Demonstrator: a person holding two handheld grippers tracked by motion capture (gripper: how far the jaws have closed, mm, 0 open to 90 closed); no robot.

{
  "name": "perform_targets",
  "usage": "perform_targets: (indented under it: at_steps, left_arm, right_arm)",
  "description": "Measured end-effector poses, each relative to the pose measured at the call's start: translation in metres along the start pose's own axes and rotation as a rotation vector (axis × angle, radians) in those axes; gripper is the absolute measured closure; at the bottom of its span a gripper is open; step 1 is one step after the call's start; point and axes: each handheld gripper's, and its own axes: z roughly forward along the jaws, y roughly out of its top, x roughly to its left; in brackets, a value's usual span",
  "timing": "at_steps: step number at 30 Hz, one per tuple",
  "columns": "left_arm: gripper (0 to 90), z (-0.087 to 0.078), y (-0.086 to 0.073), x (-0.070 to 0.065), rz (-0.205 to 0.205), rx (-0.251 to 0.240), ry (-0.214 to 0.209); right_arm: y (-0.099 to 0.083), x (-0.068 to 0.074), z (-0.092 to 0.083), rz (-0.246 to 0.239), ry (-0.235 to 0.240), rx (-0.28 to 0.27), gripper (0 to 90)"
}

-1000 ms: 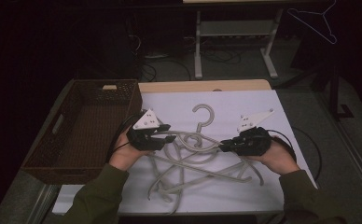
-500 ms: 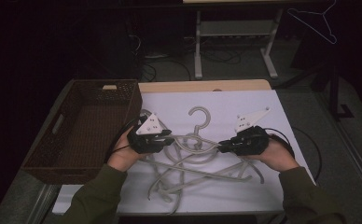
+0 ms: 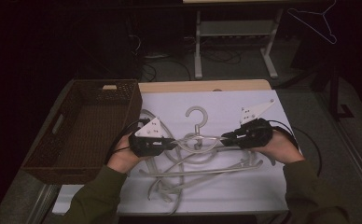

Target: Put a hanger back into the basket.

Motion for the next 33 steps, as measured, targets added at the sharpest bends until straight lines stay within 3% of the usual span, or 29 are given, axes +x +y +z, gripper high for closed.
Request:
perform_targets:
  at_steps: [1,2,3,5,9,13,21,28,33]
  left_arm:
    - [82.5,-0.001,-0.001,0.000,-0.016,-0.016,-0.002]
    - [82.5,-0.001,-0.001,0.001,-0.023,-0.022,-0.004]
    - [82.6,-0.002,-0.001,0.002,-0.031,-0.021,0.005]
    - [82.6,-0.005,-0.002,0.004,-0.048,-0.026,0.020]
    - [82.7,-0.015,-0.003,0.009,-0.095,-0.035,0.042]
    - [82.7,-0.030,0.000,0.012,-0.117,-0.049,0.072]
    - [82.7,-0.072,-0.002,0.027,-0.186,-0.063,0.176]
    - [82.7,-0.117,-0.017,0.042,-0.243,-0.084,0.265]
    - [82.6,-0.146,-0.035,0.053,-0.292,-0.095,0.338]
  right_arm:
    - [0.000,-0.002,-0.001,0.016,-0.014,-0.025,64.5]
    - [0.000,-0.002,-0.001,0.016,-0.014,-0.025,64.5]
    - [0.000,-0.004,-0.001,0.022,-0.017,-0.043,59.0]
    - [0.000,-0.005,-0.004,0.050,-0.053,-0.087,43.6]
    - [0.002,-0.005,-0.011,0.078,-0.104,-0.150,29.5]
    - [0.002,-0.001,-0.016,0.099,-0.162,-0.185,19.3]
    - [-0.006,0.009,-0.024,0.149,-0.235,-0.282,12.3]
    - [-0.020,0.010,-0.018,0.220,-0.289,-0.316,10.9]
    - [-0.028,0.017,-0.011,0.217,-0.313,-0.306,10.2]
